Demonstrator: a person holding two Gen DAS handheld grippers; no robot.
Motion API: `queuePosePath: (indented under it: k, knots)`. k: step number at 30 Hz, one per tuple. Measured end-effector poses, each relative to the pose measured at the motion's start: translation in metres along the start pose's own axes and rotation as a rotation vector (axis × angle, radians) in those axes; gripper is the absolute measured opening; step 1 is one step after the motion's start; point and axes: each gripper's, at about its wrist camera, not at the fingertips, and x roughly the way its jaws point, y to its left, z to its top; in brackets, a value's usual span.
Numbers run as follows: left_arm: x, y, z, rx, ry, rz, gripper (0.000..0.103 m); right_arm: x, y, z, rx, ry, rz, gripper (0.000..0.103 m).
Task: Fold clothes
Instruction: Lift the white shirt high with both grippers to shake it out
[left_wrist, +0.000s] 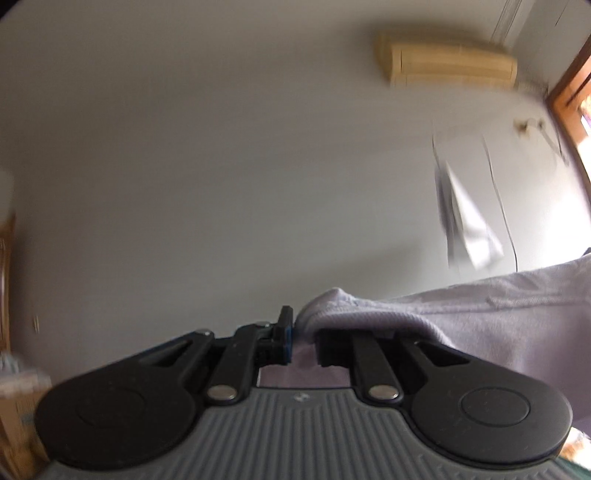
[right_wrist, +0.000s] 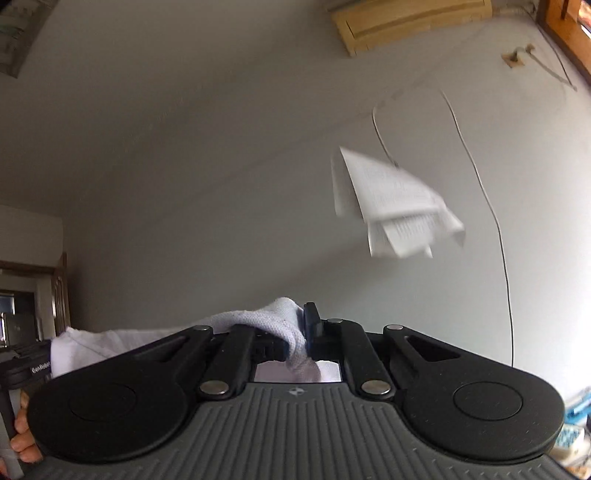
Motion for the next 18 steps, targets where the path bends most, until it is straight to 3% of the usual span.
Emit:
queuePosePath:
  k: [3,6,12,18]
  knots:
    - [0.0,0.001,0.016,0.014,-0.051,0.011,0.016,0.002,0.004,0.013,-0.01,-0.044,0.005,0.007]
    - [0.003,-0.004,0.013,0.025,-0.032,0.007,0.016,0.012,0.001,0.01,0.016,-0.033,0.018,0.007]
    - [0.029,-0.012,-0.03,0.064,0.151,0.02,0.017,0.033,-0.008,-0.026,0.08,0.083,-0.037,0.008]
    - [0.053,-0.006,-0.072,0.083,0.235,-0.005,0.021,0.062,-0.013,-0.056,0.109,0.159,-0.088,0.008]
